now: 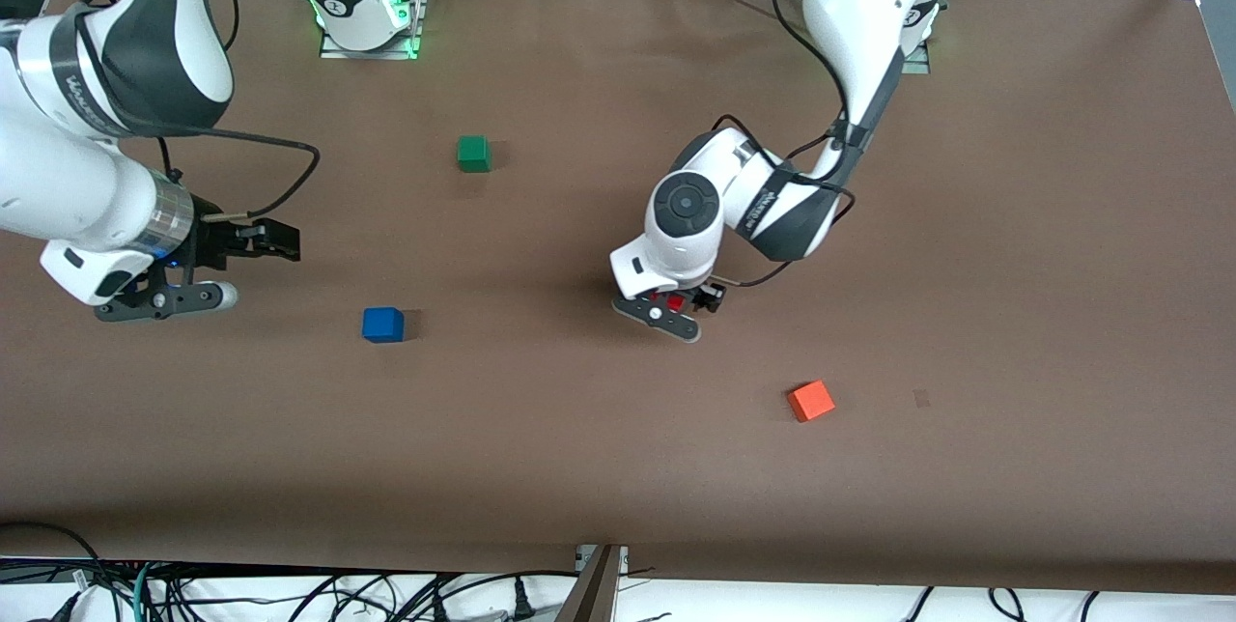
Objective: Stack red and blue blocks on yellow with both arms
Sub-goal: 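Grasp the blue cube with the right gripper while the left gripper withdraws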
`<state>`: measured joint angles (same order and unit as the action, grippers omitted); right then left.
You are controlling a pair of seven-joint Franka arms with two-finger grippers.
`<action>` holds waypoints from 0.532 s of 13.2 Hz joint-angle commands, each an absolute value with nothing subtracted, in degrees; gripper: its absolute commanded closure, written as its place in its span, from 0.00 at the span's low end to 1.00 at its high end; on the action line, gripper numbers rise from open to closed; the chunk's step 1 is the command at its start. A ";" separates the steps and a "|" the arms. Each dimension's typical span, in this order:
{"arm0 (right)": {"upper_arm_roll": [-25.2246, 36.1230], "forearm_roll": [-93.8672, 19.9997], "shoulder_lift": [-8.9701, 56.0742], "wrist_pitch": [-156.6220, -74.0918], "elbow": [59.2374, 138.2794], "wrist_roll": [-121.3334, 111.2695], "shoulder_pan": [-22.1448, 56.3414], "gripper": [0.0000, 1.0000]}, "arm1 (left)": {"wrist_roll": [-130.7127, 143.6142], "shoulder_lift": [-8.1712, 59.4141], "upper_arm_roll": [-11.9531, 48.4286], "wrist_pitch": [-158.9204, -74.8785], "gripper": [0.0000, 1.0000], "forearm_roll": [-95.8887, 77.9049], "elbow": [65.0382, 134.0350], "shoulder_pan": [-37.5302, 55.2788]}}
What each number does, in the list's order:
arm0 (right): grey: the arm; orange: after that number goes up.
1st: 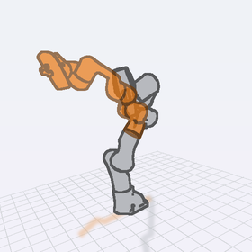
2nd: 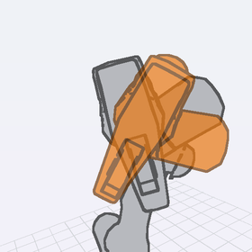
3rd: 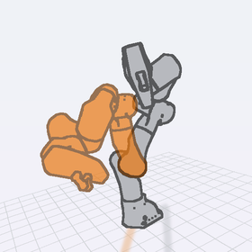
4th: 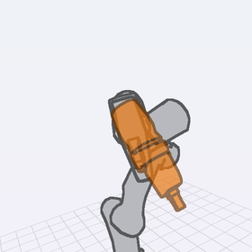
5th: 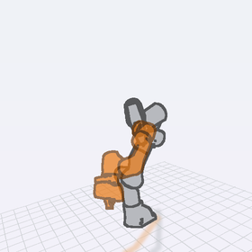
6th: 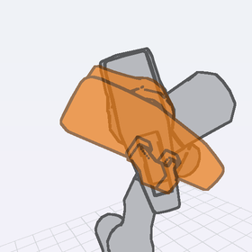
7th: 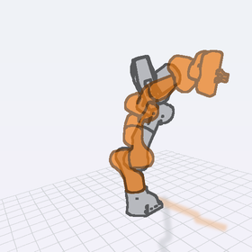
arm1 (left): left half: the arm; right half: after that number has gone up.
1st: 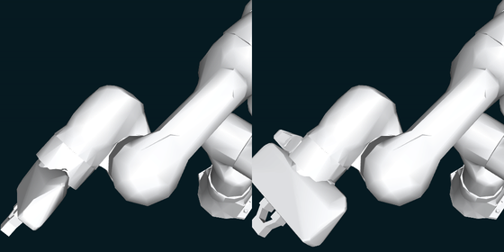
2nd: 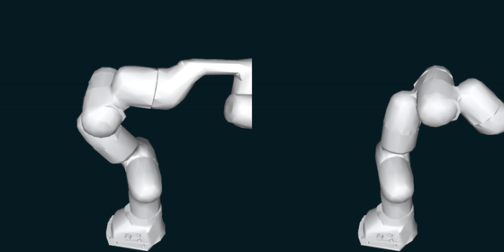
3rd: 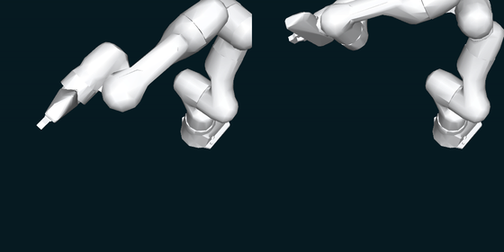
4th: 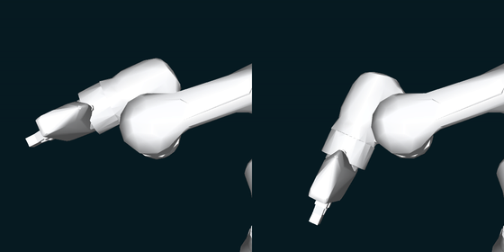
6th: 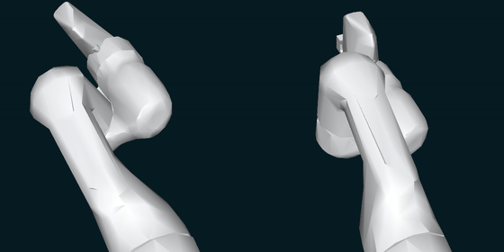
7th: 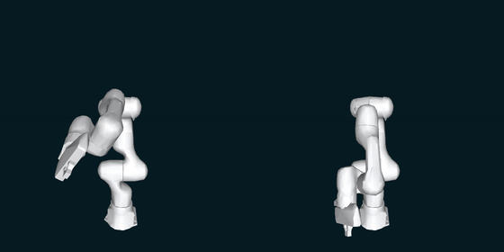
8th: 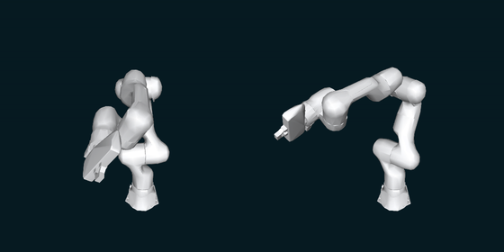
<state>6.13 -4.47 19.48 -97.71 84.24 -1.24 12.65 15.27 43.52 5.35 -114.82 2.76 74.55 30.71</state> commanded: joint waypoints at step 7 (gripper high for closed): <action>5.45 -5.71 32.61 -126.17 93.66 -1.50 14.50 0.00 | 14.59 28.40 4.57 -98.70 0.00 -0.88 67.06 8.30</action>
<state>5.46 -4.87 33.49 -120.28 88.42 -1.22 14.56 15.18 31.29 4.17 -99.68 -0.05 66.39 13.76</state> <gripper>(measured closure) 0.000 0.000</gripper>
